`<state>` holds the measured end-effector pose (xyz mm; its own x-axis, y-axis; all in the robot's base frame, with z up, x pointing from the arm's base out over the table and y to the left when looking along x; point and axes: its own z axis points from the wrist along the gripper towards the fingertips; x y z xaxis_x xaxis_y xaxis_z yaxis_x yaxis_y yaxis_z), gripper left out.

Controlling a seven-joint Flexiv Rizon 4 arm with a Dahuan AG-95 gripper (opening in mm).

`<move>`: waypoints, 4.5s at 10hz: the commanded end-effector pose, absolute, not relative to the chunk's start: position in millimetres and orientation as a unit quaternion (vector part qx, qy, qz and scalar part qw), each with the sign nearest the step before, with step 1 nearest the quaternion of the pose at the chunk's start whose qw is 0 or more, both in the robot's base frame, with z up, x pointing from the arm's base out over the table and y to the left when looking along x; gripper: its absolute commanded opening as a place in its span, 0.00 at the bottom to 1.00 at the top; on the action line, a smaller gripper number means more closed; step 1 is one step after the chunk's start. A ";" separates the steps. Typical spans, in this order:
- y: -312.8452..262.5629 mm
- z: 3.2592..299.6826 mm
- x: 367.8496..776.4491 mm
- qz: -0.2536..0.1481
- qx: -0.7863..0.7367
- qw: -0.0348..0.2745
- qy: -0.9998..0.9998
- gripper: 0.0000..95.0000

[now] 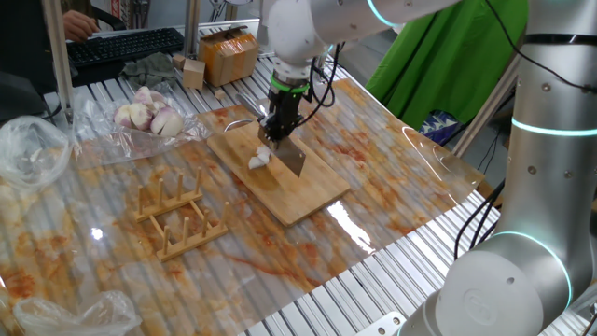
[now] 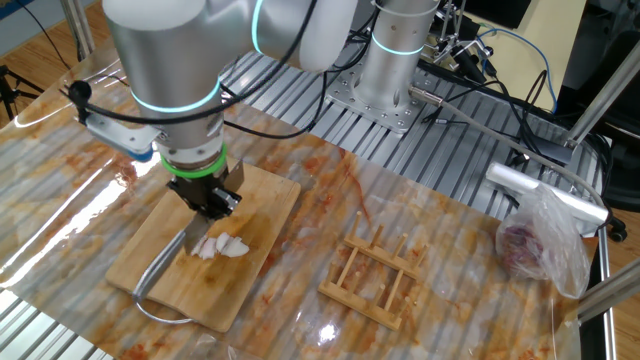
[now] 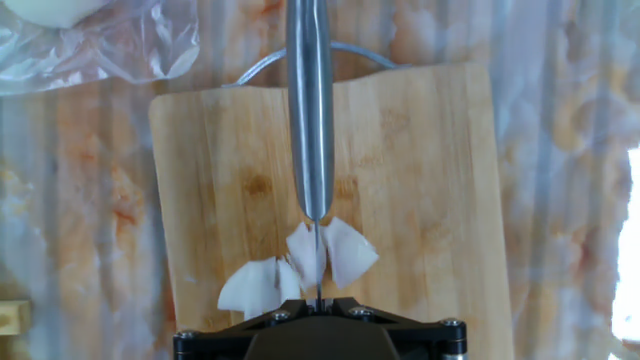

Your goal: Chop the onions

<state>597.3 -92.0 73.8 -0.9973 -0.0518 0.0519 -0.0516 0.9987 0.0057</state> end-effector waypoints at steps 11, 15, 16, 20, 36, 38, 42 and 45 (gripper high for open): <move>-106.7 33.9 588.0 -0.003 -0.002 0.011 -1.000 0.00; -105.0 32.3 590.2 -0.002 -0.011 0.016 -1.000 0.00; -104.8 32.8 590.1 -0.023 -0.018 0.019 -0.999 0.00; -101.9 32.7 590.8 -0.039 -0.014 0.013 -0.999 0.00; -90.7 37.3 589.7 0.029 0.030 -0.005 -0.999 0.00; -91.8 18.6 585.4 0.028 0.034 -0.016 -0.999 0.00; -88.9 39.7 590.8 0.027 0.032 0.013 -0.999 0.00; -88.4 46.3 592.1 0.023 0.033 0.012 -0.999 0.00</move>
